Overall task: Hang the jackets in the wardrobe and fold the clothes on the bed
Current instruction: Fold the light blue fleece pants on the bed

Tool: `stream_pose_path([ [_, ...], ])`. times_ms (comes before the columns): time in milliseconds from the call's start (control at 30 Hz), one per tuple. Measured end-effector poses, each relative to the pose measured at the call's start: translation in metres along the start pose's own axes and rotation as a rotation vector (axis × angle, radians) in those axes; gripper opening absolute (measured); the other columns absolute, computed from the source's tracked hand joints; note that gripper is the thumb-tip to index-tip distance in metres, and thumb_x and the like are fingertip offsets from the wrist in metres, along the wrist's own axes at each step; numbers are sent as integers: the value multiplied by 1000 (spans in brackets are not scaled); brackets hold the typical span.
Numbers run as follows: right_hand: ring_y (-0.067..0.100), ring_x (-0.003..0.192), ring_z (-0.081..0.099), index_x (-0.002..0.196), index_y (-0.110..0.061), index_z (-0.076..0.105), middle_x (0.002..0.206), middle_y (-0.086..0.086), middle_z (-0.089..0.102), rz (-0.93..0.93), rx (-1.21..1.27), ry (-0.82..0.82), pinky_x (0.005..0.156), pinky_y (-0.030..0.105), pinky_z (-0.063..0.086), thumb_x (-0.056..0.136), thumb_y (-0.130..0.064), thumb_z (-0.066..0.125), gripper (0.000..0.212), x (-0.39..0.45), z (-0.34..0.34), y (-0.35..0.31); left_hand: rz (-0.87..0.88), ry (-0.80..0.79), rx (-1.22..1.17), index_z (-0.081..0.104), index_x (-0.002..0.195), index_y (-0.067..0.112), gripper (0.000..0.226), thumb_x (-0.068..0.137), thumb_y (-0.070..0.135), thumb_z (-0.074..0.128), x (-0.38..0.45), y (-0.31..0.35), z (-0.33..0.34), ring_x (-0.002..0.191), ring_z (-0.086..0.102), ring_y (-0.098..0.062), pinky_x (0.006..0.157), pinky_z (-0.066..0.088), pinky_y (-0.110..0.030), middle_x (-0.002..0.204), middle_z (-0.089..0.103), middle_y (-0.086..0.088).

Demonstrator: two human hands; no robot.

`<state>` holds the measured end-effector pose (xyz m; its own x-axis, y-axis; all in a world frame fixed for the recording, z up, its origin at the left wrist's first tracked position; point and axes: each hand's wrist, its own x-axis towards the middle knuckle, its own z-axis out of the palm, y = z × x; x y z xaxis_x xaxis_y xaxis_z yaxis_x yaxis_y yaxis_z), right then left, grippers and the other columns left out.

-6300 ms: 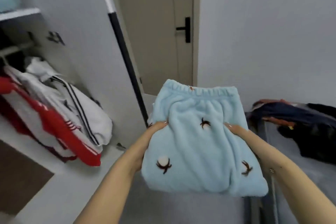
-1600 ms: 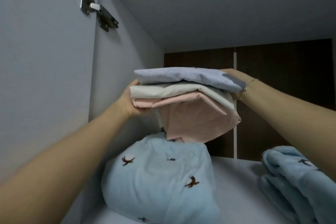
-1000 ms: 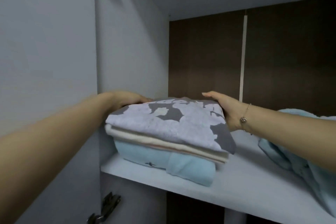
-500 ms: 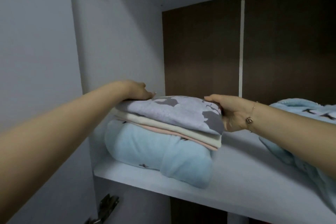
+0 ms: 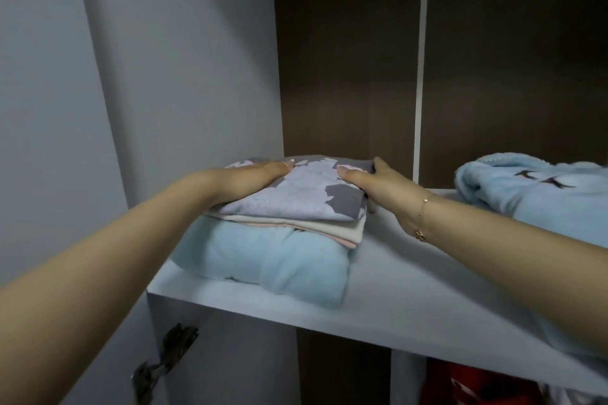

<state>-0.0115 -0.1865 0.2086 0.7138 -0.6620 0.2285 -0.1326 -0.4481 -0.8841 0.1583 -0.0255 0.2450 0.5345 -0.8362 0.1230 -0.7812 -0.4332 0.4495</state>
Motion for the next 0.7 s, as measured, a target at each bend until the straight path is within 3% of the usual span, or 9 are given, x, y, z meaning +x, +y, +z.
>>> stream_pose_path([
  [67,19,146,23,155,-15,17,161,1,22,-138,-180,14,113,25,19,97,-47,49,73,-25,-6,-2,41,38,36,47,140,41,53,98,64,24,-13,7,0,141,36,-16,120,19,-38,152,42,11],
  [167,21,137,39,148,-17,38,147,7,47,-308,-437,68,104,18,26,103,-36,40,49,-76,-9,-1,92,215,268,38,147,35,57,99,61,19,-50,15,6,141,35,-24,117,24,-41,155,37,2],
  [233,14,138,37,150,-25,32,149,-1,43,-348,-548,103,100,4,19,103,-37,40,50,-114,-8,3,180,303,347,32,150,36,59,98,62,19,-81,15,20,144,30,-24,117,21,-49,158,32,4],
  [300,10,142,29,151,-27,29,155,-5,33,-349,-693,167,110,8,15,101,-42,43,54,-158,-2,5,276,393,390,27,151,35,59,97,59,21,-112,13,41,147,22,-20,119,14,-51,161,25,4],
  [400,13,146,22,153,-26,27,159,-2,26,-268,-859,278,119,30,20,97,-49,44,62,-234,16,4,392,455,356,23,152,36,58,98,56,26,-163,11,75,150,10,-17,120,3,-47,163,15,3],
  [533,13,147,17,154,-21,22,161,-2,20,-115,-1026,421,117,23,12,97,-52,41,69,-343,33,5,576,399,275,19,154,33,62,98,56,24,-230,16,124,151,3,-18,122,1,-45,164,11,-1],
  [700,16,149,15,155,-22,16,162,-1,16,182,-1213,497,119,26,8,95,-59,26,71,-494,47,14,836,337,245,6,156,33,62,99,55,17,-332,34,185,152,-1,-21,122,3,-50,165,4,-4],
])
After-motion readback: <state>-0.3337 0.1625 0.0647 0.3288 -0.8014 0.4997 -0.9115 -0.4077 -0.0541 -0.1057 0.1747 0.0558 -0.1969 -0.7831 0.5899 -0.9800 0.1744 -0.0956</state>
